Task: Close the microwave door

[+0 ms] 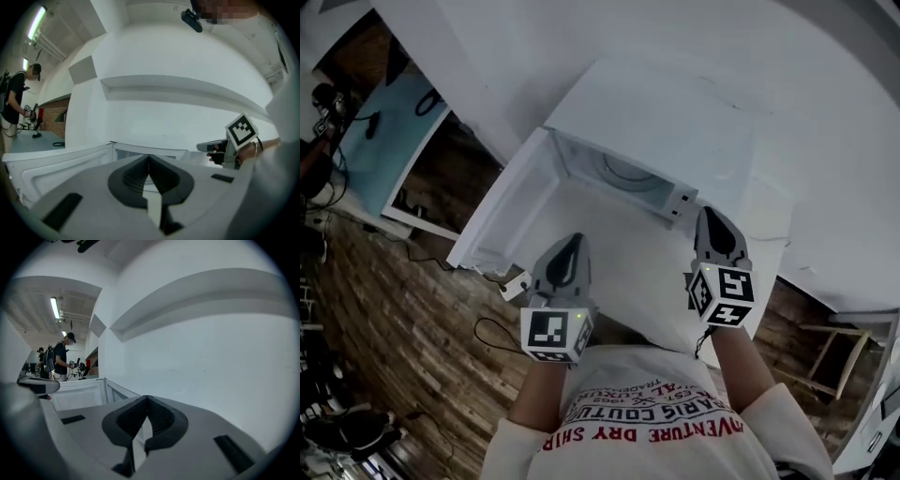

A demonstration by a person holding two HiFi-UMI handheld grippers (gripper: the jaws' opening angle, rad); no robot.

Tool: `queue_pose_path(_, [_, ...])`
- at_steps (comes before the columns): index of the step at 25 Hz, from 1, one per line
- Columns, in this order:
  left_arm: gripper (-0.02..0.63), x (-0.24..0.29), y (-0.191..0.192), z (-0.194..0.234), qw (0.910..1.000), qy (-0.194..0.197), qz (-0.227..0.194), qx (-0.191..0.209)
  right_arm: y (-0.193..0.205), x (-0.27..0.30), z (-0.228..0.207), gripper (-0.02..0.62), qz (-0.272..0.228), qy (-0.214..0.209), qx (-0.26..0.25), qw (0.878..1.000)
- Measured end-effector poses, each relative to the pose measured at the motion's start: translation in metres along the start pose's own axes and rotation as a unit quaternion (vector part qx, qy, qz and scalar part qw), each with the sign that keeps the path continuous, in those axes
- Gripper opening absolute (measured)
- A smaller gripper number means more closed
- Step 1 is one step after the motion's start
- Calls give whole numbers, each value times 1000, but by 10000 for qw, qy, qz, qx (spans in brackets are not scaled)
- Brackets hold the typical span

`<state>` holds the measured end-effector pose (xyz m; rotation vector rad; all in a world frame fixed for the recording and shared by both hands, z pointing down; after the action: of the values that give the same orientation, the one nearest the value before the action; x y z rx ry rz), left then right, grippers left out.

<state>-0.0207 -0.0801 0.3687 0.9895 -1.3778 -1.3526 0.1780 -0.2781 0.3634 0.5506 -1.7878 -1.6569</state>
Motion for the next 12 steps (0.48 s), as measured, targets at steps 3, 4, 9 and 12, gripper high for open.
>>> queue_pose_path(3, [6, -20, 5, 16, 9987, -492, 97, 116, 2, 14, -6, 12, -38, -58, 53, 10000])
queue_pose_path(4, [6, -26, 6, 23, 9979, -620, 125, 170, 3, 16, -9, 12, -42, -23, 53, 10000])
queue_pose_path(9, [6, -64, 11, 65, 9890, -1443, 225, 214, 7, 24, -16, 12, 106, 205, -60, 9997])
queue_pose_path(12, [6, -90, 9, 89, 9825, -1850, 151, 175, 4, 25, -11, 12, 114, 308, -224, 9992])
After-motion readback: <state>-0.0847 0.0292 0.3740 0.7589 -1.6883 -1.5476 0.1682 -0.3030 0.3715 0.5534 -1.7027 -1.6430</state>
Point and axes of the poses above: the fingertips, and each gripper's own axes: x forward along the fingers, z to its left, y out of its underside, the point moved 10 cm from there along -x, backward along the fingers, and after that the axes turned 4 degrees about -z, right-handed, at the moved point
